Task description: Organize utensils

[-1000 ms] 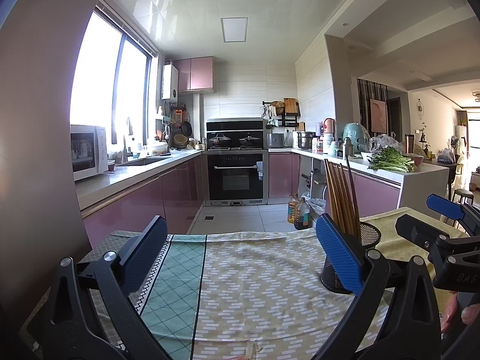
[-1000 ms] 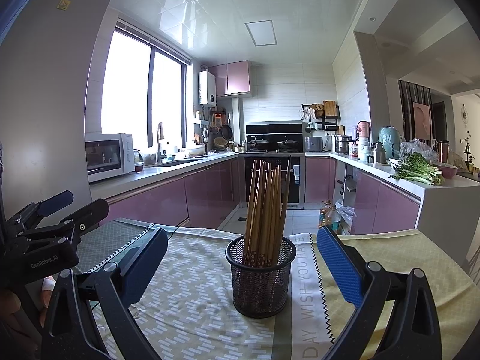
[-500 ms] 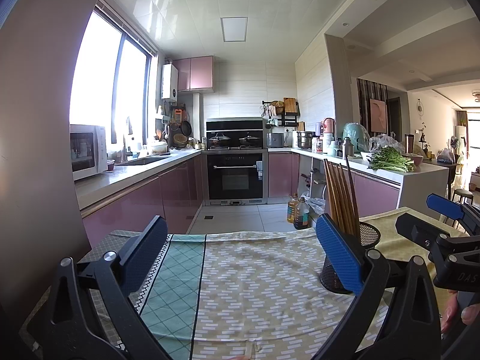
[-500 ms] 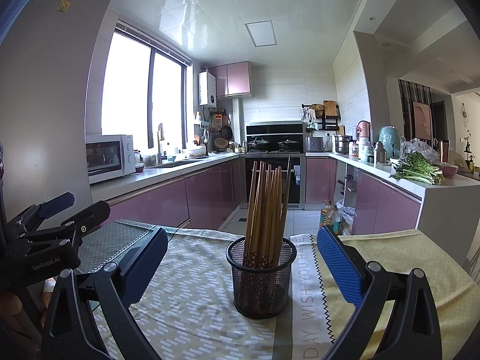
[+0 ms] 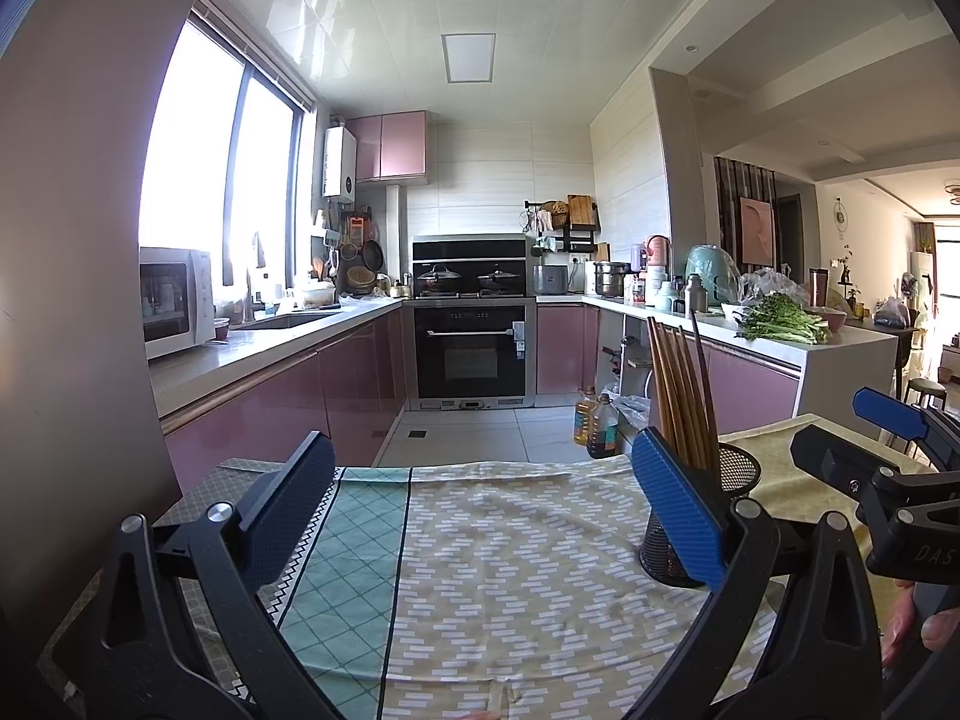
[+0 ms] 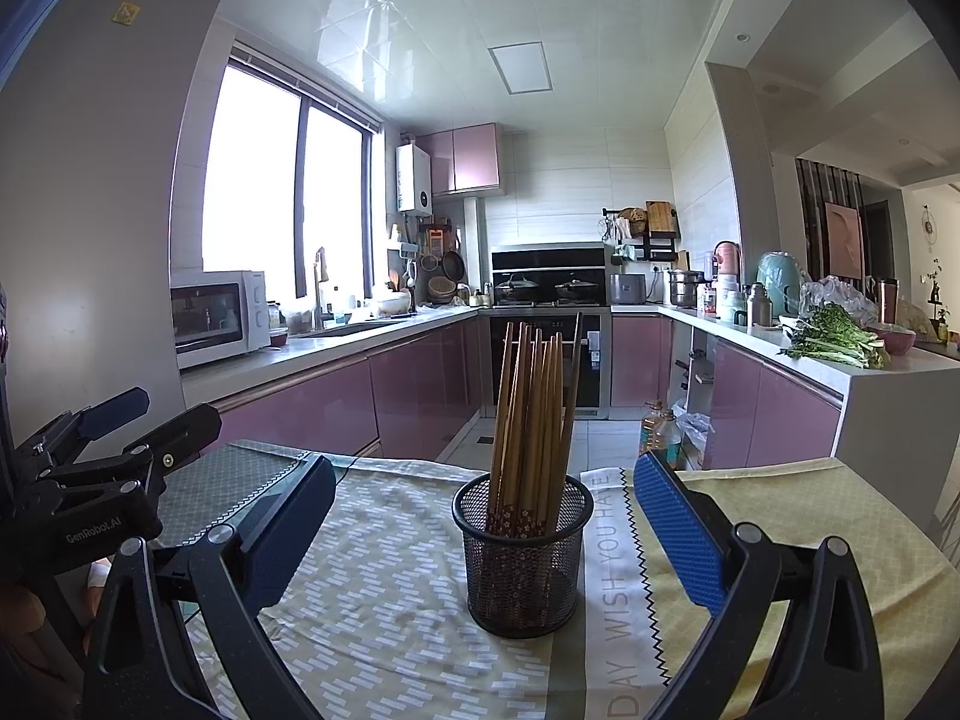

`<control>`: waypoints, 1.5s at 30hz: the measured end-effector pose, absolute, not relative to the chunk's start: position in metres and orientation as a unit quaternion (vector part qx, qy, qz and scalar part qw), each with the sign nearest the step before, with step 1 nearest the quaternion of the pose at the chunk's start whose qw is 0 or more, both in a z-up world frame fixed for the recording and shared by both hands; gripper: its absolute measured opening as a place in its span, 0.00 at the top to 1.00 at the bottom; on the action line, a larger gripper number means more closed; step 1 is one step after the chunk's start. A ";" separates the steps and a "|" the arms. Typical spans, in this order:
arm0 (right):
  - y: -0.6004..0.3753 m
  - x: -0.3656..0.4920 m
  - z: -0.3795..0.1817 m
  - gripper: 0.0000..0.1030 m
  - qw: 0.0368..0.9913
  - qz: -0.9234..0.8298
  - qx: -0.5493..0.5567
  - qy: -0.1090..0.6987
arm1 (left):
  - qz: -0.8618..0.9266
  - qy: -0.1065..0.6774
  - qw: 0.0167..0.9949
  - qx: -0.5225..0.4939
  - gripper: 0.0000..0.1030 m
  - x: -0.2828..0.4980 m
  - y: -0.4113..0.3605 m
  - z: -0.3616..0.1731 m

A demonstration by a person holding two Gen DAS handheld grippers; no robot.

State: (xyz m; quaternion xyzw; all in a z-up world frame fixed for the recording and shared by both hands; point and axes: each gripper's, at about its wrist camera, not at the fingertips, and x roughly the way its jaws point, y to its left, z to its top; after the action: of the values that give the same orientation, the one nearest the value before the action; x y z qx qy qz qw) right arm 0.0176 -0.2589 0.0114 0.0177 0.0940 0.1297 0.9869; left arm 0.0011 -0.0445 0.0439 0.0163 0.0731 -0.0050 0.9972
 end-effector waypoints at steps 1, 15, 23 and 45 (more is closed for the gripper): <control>-0.259 0.018 0.012 0.06 0.987 0.130 0.017 0.094 | -0.004 0.072 0.997 0.017 0.06 0.001 -0.044 0.044; -0.260 0.017 0.012 0.06 0.987 0.128 0.018 0.094 | -0.005 0.073 0.997 0.017 0.06 0.001 -0.045 0.044; -0.259 0.017 0.011 0.06 0.987 0.127 0.018 0.093 | -0.004 0.076 0.997 0.016 0.06 0.002 -0.047 0.041; -0.262 0.016 0.012 0.06 0.988 0.122 0.022 0.092 | -0.002 0.077 0.997 0.017 0.06 0.002 -0.047 0.039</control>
State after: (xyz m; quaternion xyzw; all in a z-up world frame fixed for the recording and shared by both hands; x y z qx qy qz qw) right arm 0.0160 -0.2619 0.0120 0.0222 0.0920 0.1224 0.9879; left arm 0.0017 -0.0468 0.0390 0.0169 0.0772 -0.0022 0.9969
